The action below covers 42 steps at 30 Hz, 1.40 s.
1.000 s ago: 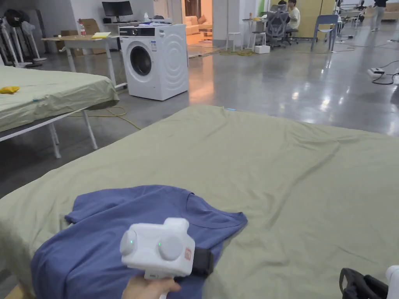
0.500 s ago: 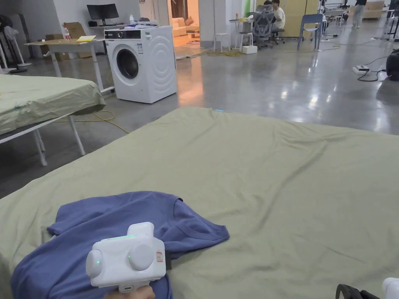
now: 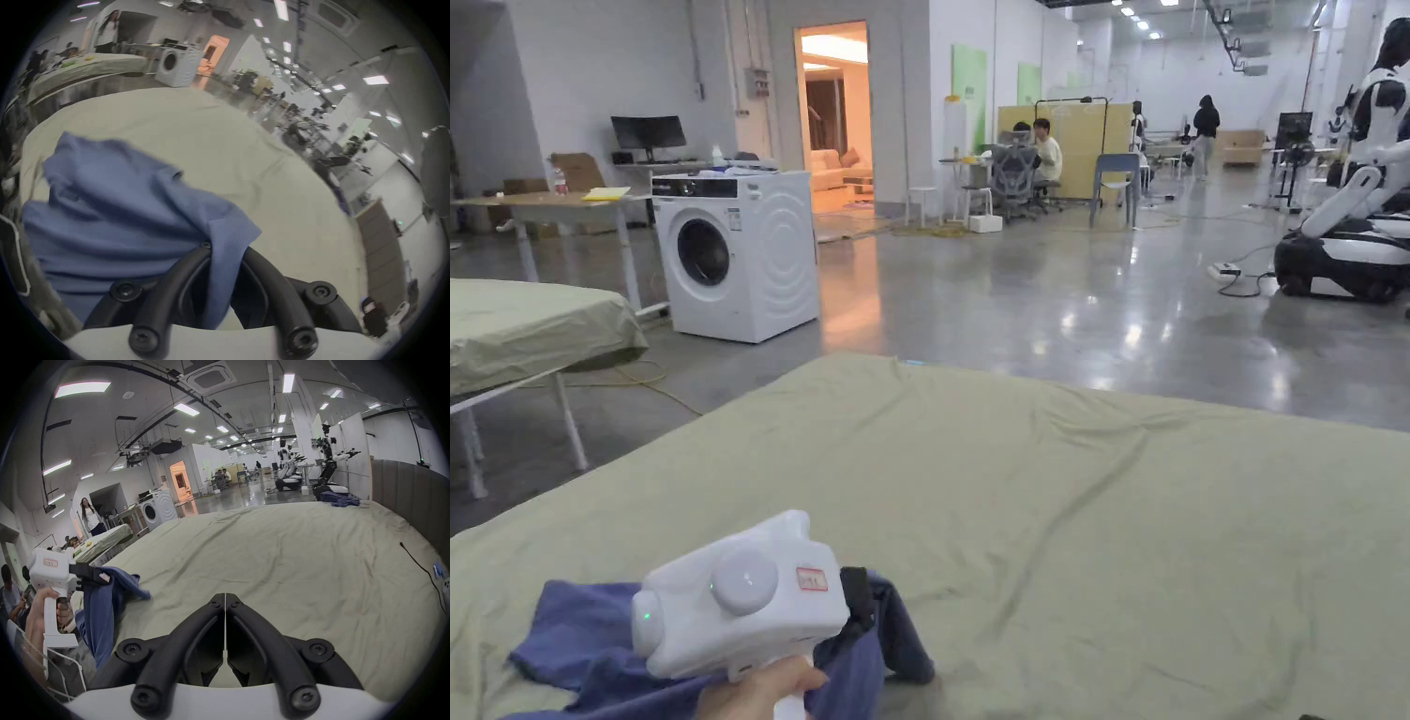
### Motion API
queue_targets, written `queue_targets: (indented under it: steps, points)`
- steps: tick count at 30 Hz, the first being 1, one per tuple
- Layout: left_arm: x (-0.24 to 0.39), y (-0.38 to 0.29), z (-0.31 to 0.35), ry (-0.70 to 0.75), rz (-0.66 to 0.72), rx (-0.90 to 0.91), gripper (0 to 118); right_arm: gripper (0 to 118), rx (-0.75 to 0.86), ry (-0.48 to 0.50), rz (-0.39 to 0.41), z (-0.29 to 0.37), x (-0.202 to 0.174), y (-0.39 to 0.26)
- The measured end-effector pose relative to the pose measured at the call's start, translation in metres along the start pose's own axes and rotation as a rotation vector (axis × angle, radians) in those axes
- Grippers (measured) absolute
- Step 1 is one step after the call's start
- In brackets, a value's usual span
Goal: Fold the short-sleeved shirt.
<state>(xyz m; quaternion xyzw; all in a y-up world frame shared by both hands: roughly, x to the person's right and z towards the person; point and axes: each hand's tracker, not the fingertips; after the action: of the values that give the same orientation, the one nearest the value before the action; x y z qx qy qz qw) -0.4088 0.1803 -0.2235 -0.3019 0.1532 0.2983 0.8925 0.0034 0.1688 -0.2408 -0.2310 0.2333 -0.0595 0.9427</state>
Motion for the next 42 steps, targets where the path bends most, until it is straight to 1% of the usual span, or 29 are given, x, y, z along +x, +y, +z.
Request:
queue_targets:
  steps: [2, 4, 6, 9, 12, 14, 16, 19, 20, 22, 24, 25, 26, 27, 28, 29, 30, 31, 32, 34, 36, 38, 39, 40, 41, 42]
  points:
    - [0.033, 0.003, 0.004, -0.16, 0.041, 0.005, 8, 3, 0.027, -0.014, -0.019, 0.013, 0.01, 0.005]
    - [0.081, 0.004, 0.007, -0.28, -0.021, -0.006, 8, 3, 0.057, -0.044, -0.024, 0.028, 0.022, 0.009]
    - [0.134, 0.003, 0.011, -0.322, -0.105, -0.018, 8, 3, 0.08, -0.09, -0.026, 0.042, 0.034, 0.014]
    - [0.213, -0.012, 0.02, -0.466, -0.233, -0.025, 8, 3, 0.132, -0.155, -0.049, 0.069, 0.059, 0.02]
    - [0.287, -0.044, 0.024, -0.656, -0.236, -0.106, 8, 3, 0.167, -0.236, -0.077, 0.098, 0.088, 0.022]
    - [0.333, -0.078, 0.021, -0.749, -0.314, -0.168, 8, 3, 0.186, -0.304, -0.104, 0.116, 0.11, 0.021]
    - [0.378, -0.122, 0.011, -0.771, -0.398, -0.251, 8, 3, 0.206, -0.365, -0.138, 0.137, 0.134, 0.018]
    - [0.419, -0.196, -0.02, -0.82, -0.454, -0.423, 8, 3, 0.224, -0.462, -0.189, 0.162, 0.171, 0.009]
    - [0.425, -0.219, -0.032, -0.8, -0.461, -0.472, 8, 3, 0.226, -0.49, -0.205, 0.169, 0.18, 0.005]
    - [0.431, -0.273, -0.062, -0.691, -0.531, -0.551, 8, 3, 0.211, -0.539, -0.241, 0.182, 0.204, -0.005]
    - [0.426, -0.314, -0.089, -0.617, -0.583, -0.632, 8, 3, 0.195, -0.585, -0.275, 0.189, 0.222, -0.015]
    - [0.419, -0.327, -0.098, -0.588, -0.579, -0.678, 8, 3, 0.184, -0.602, -0.292, 0.19, 0.228, -0.02]
    - [0.414, -0.335, -0.105, -0.604, -0.57, -0.69, 8, 3, 0.174, -0.611, -0.308, 0.19, 0.234, -0.024]
    - [0.411, -0.342, -0.109, -0.571, -0.569, -0.702, 8, 3, 0.166, -0.616, -0.322, 0.189, 0.24, -0.028]
    - [0.409, -0.345, -0.111, -0.569, -0.579, -0.691, 14, 3, 0.155, -0.622, -0.337, 0.188, 0.244, -0.032]
    - [0.409, -0.344, -0.111, -0.577, -0.59, -0.687, 38, 3, 0.148, -0.621, -0.341, 0.186, 0.247, -0.034]
    - [0.408, -0.339, -0.108, -0.583, -0.6, -0.685, 98, 3, 0.143, -0.621, -0.342, 0.183, 0.249, -0.036]
    - [0.408, -0.335, -0.106, -0.597, -0.614, -0.688, 118, 3, 0.134, -0.622, -0.342, 0.18, 0.249, -0.037]
    - [0.409, -0.331, -0.103, -0.618, -0.619, -0.694, 118, 3, 0.127, -0.622, -0.339, 0.177, 0.249, -0.037]
    - [0.405, -0.308, -0.087, -0.688, -0.591, -0.621, 118, 3, 0.109, -0.612, -0.324, 0.169, 0.243, -0.035]
    - [0.4, -0.286, -0.076, -0.67, -0.587, -0.59, 118, 3, 0.095, -0.596, -0.306, 0.163, 0.236, -0.033]
    - [0.387, -0.258, -0.064, -0.7, -0.553, -0.528, 118, 3, 0.084, -0.575, -0.283, 0.156, 0.226, -0.029]
    - [0.374, -0.244, -0.057, -0.706, -0.531, -0.49, 118, 3, 0.082, -0.563, -0.271, 0.153, 0.221, -0.028]
    - [0.359, -0.232, -0.051, -0.682, -0.521, -0.449, 115, 3, 0.079, -0.552, -0.26, 0.149, 0.215, -0.026]
    - [0.346, -0.223, -0.048, -0.647, -0.517, -0.423, 111, 3, 0.075, -0.542, -0.251, 0.145, 0.212, -0.025]
    - [0.331, -0.214, -0.045, -0.593, -0.533, -0.376, 81, 3, 0.068, -0.529, -0.241, 0.14, 0.206, -0.024]
